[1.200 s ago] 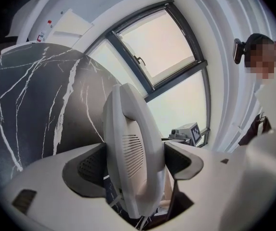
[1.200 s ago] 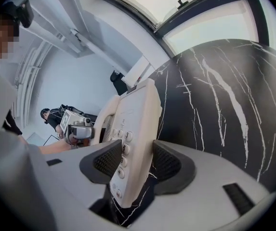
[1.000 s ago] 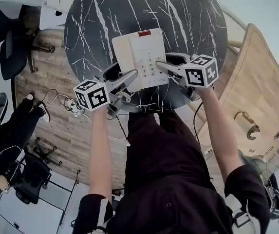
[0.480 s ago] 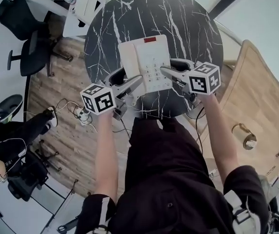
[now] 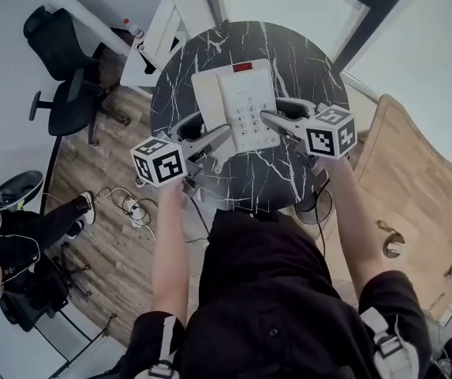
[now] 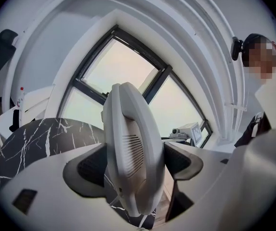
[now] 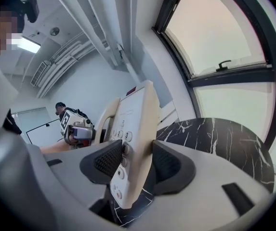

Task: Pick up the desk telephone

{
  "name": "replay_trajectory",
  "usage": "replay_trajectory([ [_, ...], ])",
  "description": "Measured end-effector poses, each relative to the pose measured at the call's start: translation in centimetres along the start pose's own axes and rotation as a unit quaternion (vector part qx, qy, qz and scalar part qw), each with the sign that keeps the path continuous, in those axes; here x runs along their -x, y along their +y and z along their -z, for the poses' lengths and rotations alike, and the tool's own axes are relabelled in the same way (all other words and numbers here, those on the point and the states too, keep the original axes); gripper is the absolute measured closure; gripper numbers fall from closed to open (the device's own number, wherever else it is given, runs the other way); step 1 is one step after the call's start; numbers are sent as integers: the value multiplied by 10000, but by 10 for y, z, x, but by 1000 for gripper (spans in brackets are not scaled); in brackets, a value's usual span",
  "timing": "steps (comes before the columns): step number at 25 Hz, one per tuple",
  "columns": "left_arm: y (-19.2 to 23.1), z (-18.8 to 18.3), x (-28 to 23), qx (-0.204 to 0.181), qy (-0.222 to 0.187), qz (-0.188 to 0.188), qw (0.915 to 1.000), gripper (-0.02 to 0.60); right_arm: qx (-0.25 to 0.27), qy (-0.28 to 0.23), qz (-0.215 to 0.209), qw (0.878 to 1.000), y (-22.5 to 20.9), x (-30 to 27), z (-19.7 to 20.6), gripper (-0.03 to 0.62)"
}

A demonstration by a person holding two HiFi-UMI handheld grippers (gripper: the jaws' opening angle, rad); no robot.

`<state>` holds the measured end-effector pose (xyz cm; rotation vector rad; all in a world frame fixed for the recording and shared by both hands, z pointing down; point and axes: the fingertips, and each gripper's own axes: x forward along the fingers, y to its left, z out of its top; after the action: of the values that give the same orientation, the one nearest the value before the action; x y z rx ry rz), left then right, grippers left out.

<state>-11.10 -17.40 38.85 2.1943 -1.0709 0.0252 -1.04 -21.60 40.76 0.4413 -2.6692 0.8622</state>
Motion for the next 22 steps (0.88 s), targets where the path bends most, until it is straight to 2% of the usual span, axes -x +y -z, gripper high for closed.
replay_trajectory([
  [9, -42, -66, 7, -652, -540, 90, 9964, 199, 641, -543, 24, 9965, 23, 33, -71, 381],
  [16, -76, -115, 14, -1005, -905, 324, 9903, 199, 1199, -1003, 126, 9876, 48, 63, -127, 381],
  [22, -99, -149, 22, -1262, -1077, 411, 9853, 199, 1380, -1269, 154, 9822, 65, 80, -160, 381],
])
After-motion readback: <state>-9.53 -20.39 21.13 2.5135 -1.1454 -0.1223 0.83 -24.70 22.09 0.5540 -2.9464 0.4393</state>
